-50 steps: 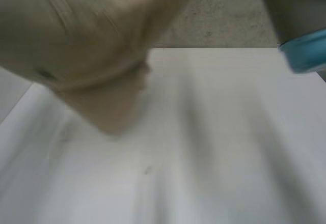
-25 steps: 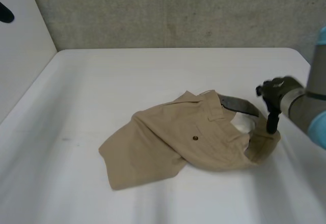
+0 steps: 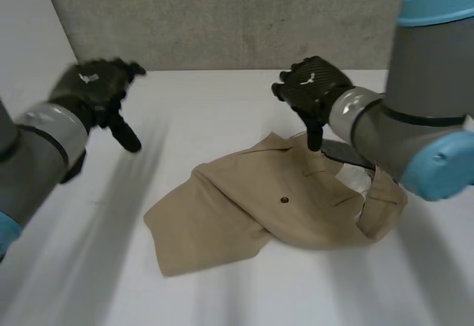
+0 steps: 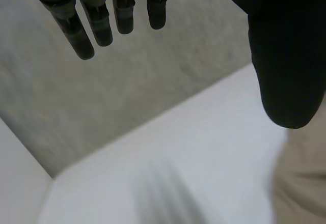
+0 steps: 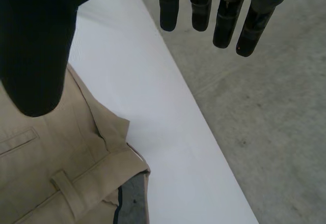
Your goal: Fold the shorts.
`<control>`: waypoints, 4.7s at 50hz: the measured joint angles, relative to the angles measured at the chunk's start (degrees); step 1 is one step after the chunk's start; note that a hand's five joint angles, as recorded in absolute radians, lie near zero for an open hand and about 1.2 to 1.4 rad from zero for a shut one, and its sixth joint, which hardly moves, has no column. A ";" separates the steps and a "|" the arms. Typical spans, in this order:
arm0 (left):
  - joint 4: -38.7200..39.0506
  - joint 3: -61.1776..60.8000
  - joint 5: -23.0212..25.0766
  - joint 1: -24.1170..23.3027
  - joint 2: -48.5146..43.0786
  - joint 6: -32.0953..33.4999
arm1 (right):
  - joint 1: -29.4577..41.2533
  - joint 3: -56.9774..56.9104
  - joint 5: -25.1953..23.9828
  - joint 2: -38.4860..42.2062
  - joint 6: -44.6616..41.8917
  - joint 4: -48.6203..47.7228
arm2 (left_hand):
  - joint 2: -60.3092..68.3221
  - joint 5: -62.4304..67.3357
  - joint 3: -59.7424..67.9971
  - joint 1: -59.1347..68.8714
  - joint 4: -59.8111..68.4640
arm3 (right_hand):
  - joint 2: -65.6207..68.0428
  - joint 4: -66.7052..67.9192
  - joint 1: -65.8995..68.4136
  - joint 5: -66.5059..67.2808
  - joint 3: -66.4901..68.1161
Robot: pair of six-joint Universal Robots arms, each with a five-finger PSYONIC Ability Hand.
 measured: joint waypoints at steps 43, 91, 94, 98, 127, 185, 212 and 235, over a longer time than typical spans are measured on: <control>0.75 -5.22 0.24 -1.52 -11.32 -9.99 | -4.69 -38.24 -1.09 38.06 -0.94 4.08 | 0.00 0.00 0.00 0.00 0.00 | 54.12 54.56 42.11 51.65 53.88; 5.34 8.62 14.63 2.76 -28.28 1.99 | -4.15 -14.34 -12.42 -10.29 -0.62 20.34 | 55.40 51.37 54.44 54.50 55.16 | 54.12 54.66 42.43 51.98 54.97; 8.67 12.31 14.11 2.94 -29.11 2.49 | -4.50 -16.00 -11.68 -8.20 -3.35 19.11 | 56.72 51.37 55.84 54.50 56.50 | 54.12 54.66 42.43 51.99 54.97; 16.50 19.04 12.69 2.51 -29.05 2.44 | -4.87 -24.94 -7.64 -1.63 -6.87 13.65 | 56.84 51.37 55.96 54.50 56.50 | 54.12 54.78 42.43 51.99 54.97; 41.17 -1.27 -4.17 -3.90 -12.94 2.30 | -4.73 -40.27 -1.08 15.25 7.21 13.04 | 57.08 51.38 56.32 54.50 56.76 | 54.15 54.81 42.44 52.54 54.97; 10.54 -28.70 7.70 2.44 -0.90 8.75 | -11.90 45.95 -2.45 -16.07 22.13 -19.83 | 0.79 0.22 0.65 1.29 0.57 | 54.15 54.81 42.44 52.54 54.97; 18.33 -30.12 6.99 0.53 -5.72 9.19 | -11.95 47.31 -2.44 -16.19 21.97 -20.92 | 10.51 9.79 9.98 10.65 10.28 | 54.15 54.81 42.44 52.55 54.97; 19.41 -26.90 6.67 0.81 -11.88 9.18 | -11.81 47.39 -2.44 -16.09 21.97 -21.29 | 41.88 40.25 41.17 44.76 41.65 | 54.15 54.81 42.44 52.53 54.97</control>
